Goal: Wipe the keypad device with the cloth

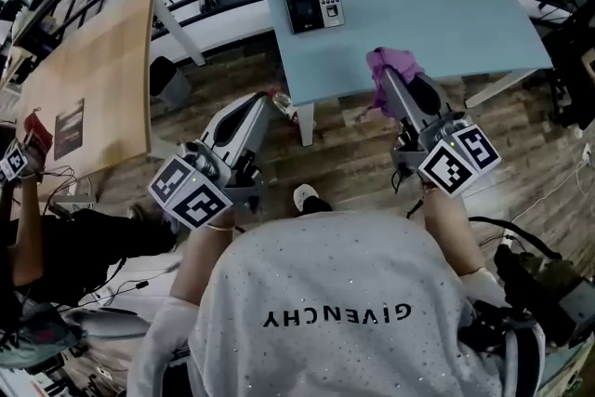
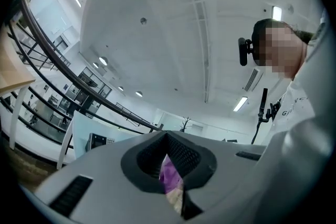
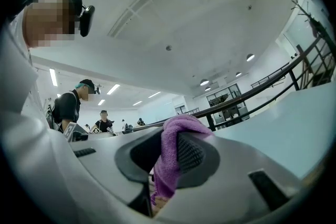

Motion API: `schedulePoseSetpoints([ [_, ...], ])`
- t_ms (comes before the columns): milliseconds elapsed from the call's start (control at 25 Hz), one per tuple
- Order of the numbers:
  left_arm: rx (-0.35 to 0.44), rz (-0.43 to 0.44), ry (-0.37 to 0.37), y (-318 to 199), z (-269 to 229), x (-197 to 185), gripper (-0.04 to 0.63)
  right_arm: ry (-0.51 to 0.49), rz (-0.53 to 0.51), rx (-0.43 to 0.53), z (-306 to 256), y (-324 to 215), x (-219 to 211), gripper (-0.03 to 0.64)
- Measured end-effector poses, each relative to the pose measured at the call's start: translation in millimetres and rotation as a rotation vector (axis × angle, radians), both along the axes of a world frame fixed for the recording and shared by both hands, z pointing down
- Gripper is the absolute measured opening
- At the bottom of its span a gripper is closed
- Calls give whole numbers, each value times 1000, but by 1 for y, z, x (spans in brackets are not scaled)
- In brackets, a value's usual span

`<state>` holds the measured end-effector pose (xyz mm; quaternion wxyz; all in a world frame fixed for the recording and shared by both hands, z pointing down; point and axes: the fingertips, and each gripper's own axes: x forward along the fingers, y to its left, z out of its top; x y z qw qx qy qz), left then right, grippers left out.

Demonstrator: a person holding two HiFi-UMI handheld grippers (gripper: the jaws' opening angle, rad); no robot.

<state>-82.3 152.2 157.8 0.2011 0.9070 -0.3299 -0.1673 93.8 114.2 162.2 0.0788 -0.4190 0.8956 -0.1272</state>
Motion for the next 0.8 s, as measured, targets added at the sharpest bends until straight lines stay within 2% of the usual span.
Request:
schedulePoseSetpoints([
  [160,39,-1,28,-45,-12,-12,2,4,7,7,-6,-43,-6,64],
  [280,45,-9,-42,-68,0,-17,2,5,8,-7,-1,-66,-13,64],
  [520,-36,-27,-1,-102,24,-27,2,-45,-11,-72,15,-99,-32,64],
  [600,-68,-28,-13,-109,34,-28,2,-26,-14,-104,26,-105,-37,64],
  [800,-134,-41,15,-123,56,-30,2,54,-75,-149,53,-112,-54,64],
])
